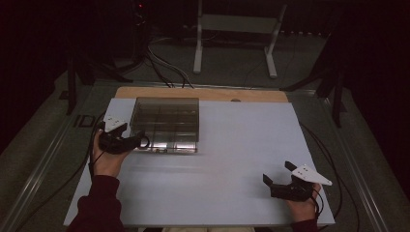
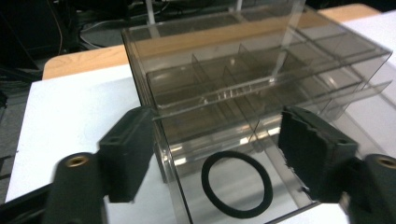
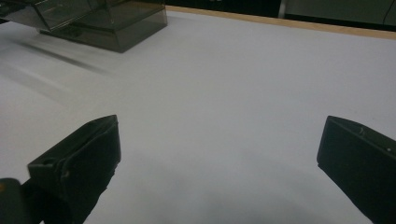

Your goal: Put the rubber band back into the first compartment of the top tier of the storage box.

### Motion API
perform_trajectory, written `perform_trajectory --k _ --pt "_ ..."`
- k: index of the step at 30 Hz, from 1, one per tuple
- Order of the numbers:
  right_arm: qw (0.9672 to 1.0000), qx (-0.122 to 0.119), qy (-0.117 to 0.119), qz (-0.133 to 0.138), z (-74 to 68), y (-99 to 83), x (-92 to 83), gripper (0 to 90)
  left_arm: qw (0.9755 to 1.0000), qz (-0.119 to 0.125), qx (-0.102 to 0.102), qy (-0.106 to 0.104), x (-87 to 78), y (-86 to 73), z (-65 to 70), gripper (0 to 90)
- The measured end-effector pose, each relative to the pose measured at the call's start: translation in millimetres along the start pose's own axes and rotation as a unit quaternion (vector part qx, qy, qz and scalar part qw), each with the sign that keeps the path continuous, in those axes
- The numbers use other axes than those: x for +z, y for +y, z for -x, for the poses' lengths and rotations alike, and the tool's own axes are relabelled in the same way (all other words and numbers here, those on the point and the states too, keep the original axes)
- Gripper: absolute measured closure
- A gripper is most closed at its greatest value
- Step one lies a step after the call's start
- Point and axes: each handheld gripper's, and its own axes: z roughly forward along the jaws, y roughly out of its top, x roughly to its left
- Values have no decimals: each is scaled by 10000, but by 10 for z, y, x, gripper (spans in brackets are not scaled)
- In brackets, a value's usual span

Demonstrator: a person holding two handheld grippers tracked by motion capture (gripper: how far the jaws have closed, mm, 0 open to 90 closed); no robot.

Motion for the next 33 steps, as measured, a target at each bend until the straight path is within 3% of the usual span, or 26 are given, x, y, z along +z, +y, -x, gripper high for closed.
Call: perform_trajectory --k 6,13,22,33 --pt "10000 -6 -6 3 3 0 -2 0 9999 91 9 73 -47 39 18 129" --pt "10000 -2 -8 7 4 1 -7 0 9998 205 1 -20 -89 46 53 4" --pt "10000 2 -6 9 4 1 -7 0 9995 283 21 -168 -126 42 111 4" --pt "10000 -5 -2 2 2 0 -7 0 9983 452 207 -304 -224 57 241 4"
